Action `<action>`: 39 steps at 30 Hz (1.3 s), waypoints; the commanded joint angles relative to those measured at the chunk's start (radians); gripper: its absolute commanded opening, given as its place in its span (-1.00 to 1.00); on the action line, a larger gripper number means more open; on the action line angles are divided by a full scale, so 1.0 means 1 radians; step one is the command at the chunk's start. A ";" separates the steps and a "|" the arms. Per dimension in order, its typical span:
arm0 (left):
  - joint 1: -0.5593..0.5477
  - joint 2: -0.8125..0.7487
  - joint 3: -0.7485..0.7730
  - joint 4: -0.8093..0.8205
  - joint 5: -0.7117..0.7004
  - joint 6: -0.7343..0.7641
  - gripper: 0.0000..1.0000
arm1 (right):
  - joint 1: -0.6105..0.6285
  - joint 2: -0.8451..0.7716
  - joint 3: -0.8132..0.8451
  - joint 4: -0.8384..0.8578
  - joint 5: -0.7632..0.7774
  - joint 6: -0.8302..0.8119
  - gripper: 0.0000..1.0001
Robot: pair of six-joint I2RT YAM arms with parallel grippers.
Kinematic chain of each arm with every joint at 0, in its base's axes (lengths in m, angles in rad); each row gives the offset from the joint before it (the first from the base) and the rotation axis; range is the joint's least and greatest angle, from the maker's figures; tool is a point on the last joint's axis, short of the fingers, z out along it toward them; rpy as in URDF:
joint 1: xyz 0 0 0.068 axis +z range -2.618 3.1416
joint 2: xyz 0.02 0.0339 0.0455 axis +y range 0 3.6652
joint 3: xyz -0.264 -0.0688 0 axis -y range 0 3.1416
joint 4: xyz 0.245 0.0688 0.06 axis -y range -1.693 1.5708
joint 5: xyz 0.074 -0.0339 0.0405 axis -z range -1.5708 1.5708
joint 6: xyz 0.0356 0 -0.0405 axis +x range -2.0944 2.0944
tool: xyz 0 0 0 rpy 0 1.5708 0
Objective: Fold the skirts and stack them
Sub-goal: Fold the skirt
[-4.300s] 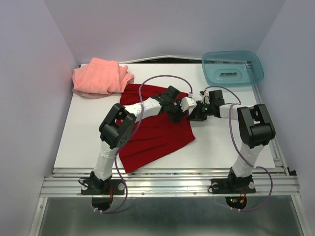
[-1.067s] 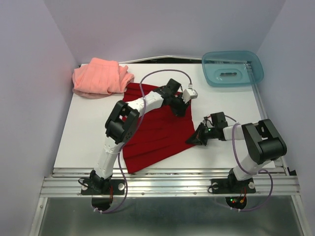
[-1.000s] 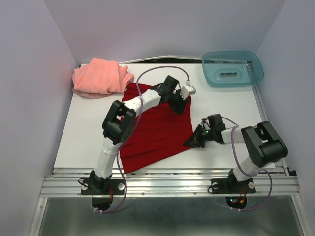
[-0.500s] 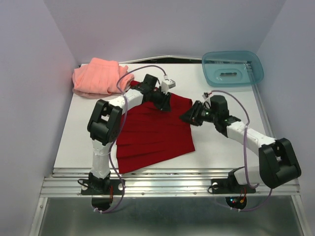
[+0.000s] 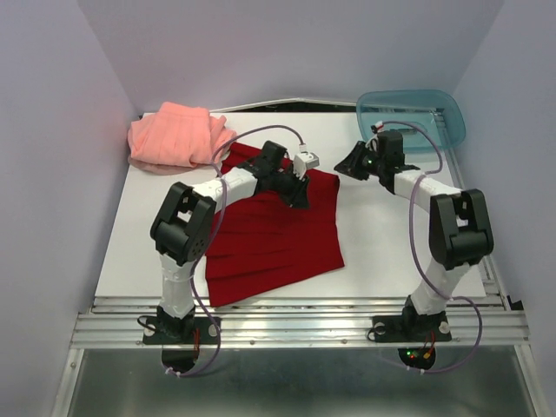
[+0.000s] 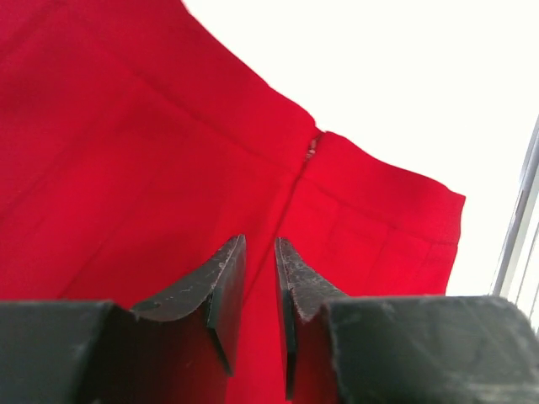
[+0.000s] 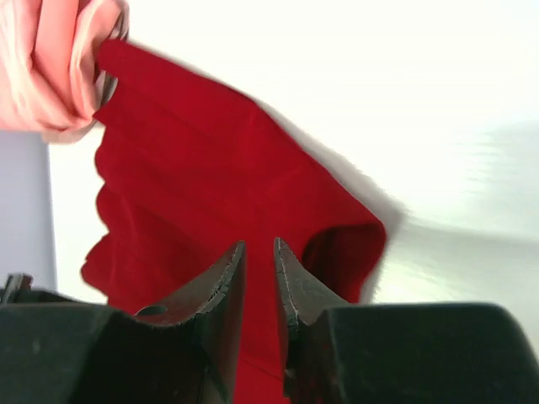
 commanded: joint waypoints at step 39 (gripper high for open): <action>-0.002 -0.126 -0.010 -0.128 -0.204 0.222 -0.16 | -0.118 0.404 0.162 0.045 -0.194 0.077 -0.29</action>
